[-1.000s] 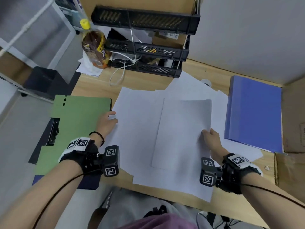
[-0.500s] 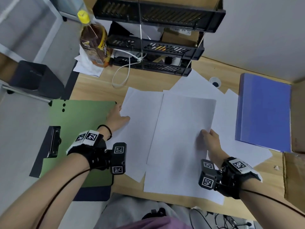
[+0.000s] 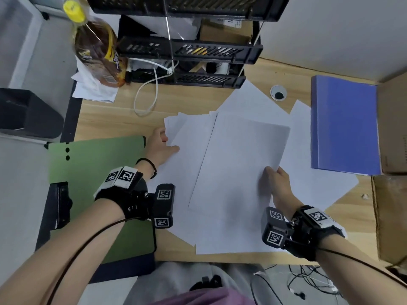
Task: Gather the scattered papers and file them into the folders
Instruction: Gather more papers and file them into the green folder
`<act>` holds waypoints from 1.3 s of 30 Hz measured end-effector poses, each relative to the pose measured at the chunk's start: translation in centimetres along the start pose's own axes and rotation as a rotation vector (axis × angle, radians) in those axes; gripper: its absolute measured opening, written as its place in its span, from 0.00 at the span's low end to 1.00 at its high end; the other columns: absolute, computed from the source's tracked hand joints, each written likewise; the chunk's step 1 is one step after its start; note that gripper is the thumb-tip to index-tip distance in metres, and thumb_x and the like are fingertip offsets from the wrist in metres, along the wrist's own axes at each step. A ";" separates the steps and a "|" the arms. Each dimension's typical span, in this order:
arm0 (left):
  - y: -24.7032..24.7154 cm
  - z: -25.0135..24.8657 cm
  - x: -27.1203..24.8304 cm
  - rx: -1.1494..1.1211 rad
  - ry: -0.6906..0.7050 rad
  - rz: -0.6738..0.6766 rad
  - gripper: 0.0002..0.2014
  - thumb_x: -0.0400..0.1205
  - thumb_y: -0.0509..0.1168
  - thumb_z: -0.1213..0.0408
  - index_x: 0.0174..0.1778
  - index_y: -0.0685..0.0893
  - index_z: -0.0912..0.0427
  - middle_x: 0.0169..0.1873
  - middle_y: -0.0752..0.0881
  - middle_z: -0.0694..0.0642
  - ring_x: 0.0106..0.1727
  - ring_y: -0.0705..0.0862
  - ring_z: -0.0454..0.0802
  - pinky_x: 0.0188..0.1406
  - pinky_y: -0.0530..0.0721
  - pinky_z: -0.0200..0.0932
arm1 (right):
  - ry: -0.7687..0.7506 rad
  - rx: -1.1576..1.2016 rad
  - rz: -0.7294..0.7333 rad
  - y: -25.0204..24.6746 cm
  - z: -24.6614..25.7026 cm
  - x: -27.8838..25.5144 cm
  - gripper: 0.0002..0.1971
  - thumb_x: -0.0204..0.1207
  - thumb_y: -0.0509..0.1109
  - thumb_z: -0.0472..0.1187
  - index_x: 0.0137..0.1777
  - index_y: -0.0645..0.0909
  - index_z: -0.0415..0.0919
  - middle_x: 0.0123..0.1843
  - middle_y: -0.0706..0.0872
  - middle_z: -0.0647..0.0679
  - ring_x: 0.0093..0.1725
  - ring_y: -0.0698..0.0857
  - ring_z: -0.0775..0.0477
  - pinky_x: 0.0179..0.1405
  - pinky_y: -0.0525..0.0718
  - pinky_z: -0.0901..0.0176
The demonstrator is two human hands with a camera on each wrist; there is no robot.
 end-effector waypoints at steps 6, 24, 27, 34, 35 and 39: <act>1.4 -0.1 -0.6 -0.036 -0.023 0.023 0.37 0.76 0.73 0.66 0.80 0.63 0.57 0.66 0.76 0.55 0.59 0.77 0.50 0.55 0.76 0.43 | 0.009 0.011 0.007 0.4 -0.3 -0.1 0.08 0.80 0.61 0.35 0.49 0.82 0.41 0.44 0.85 0.46 0.46 0.82 0.43 0.46 0.78 0.55; 3.7 -2.3 -0.8 0.082 0.048 0.082 0.09 0.73 0.72 0.65 0.37 0.80 0.46 0.80 0.59 0.58 0.77 0.68 0.59 0.76 0.68 0.58 | 0.025 0.030 0.076 0.4 -0.2 0.5 0.09 0.84 0.60 0.35 0.59 0.80 0.41 0.47 0.87 0.50 0.47 0.84 0.47 0.44 0.80 0.57; 3.8 -3.0 -0.6 0.001 0.057 0.098 0.07 0.70 0.73 0.66 0.37 0.82 0.53 0.64 0.77 0.63 0.65 0.77 0.58 0.65 0.77 0.49 | 0.035 0.036 0.091 0.3 -0.3 0.6 0.08 0.84 0.61 0.36 0.56 0.81 0.43 0.49 0.87 0.50 0.51 0.84 0.45 0.55 0.81 0.52; 4.9 -3.7 -1.1 -0.150 0.016 0.141 0.25 0.77 0.69 0.73 0.67 0.70 0.57 0.59 0.80 0.53 0.60 0.80 0.52 0.54 0.83 0.45 | 0.038 0.048 0.138 0.3 -0.1 0.7 0.09 0.85 0.59 0.36 0.57 0.81 0.43 0.50 0.88 0.51 0.50 0.85 0.48 0.52 0.82 0.53; 4.9 -3.6 -1.3 -0.184 0.000 0.121 0.29 0.76 0.70 0.73 0.70 0.66 0.55 0.64 0.76 0.55 0.63 0.79 0.53 0.57 0.83 0.48 | 0.039 0.051 0.143 0.3 -0.1 0.8 0.10 0.85 0.59 0.36 0.59 0.81 0.42 0.50 0.88 0.51 0.50 0.85 0.48 0.50 0.82 0.54; 5.1 -3.2 -2.0 -0.239 -0.060 0.138 0.27 0.78 0.70 0.72 0.71 0.70 0.57 0.66 0.80 0.57 0.58 0.82 0.52 0.49 0.83 0.43 | 0.033 0.034 0.156 0.4 -0.4 1.3 0.11 0.85 0.59 0.36 0.62 0.81 0.42 0.53 0.88 0.49 0.53 0.86 0.45 0.55 0.82 0.51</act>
Point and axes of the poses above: each hand's wrist, its own x-axis towards the middle knuckle, its own y-axis out of the palm, z = x × y, the point moved 7 cm from there along x, towards the middle knuckle
